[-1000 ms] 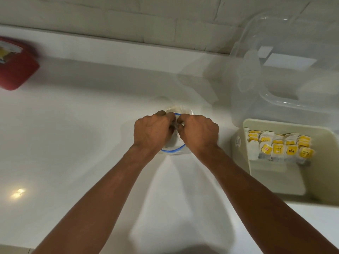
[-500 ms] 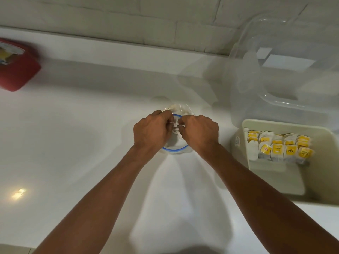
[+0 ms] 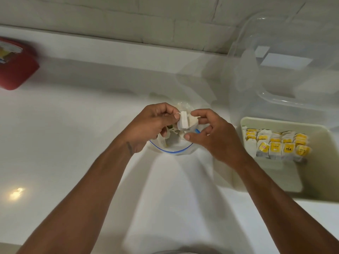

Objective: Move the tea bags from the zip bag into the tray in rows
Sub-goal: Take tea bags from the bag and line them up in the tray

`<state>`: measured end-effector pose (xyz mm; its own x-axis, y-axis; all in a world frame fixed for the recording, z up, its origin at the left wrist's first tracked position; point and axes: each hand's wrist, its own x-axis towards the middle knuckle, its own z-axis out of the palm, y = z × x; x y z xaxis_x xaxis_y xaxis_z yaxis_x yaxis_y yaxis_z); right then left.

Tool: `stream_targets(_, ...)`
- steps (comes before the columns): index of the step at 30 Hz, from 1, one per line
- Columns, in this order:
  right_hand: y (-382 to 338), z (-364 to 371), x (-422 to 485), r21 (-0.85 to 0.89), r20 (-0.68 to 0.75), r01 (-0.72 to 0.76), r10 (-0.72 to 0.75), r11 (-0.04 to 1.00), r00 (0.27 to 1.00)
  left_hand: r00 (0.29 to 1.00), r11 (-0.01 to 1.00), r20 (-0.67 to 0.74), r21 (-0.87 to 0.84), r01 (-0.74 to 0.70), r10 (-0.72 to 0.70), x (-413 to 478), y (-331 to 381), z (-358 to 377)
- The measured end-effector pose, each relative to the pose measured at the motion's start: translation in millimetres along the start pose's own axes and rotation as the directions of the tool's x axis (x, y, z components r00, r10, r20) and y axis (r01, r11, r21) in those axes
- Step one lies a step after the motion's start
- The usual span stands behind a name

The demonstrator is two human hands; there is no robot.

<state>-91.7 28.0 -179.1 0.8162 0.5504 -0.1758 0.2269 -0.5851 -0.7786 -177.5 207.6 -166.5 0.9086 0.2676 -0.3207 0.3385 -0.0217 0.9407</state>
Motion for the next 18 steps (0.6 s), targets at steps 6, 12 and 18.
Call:
stream_targets(6, 6.5, 8.8, -3.8, 0.23, 0.057, -0.03, 0.017, 0.973, 0.998, 0.997, 0.997, 0.011, 0.019, 0.079, -0.079, 7.7, 2.3, 2.8)
stream_targets(12, 6.2, -6.1, -11.4, 0.538, 0.162, -0.227, 0.165, 0.812, 0.973, 0.989, 0.97, 0.042, -0.193, 0.149, -0.143, 7.7, 0.0, -0.8)
stream_targets(18, 3.0, -5.9, -11.5, 0.625, 0.08, -0.117, 0.085, 0.772, 0.993, 0.98, 0.962, 0.057, -0.185, 0.2, -0.193, 11.7, -3.3, 9.1)
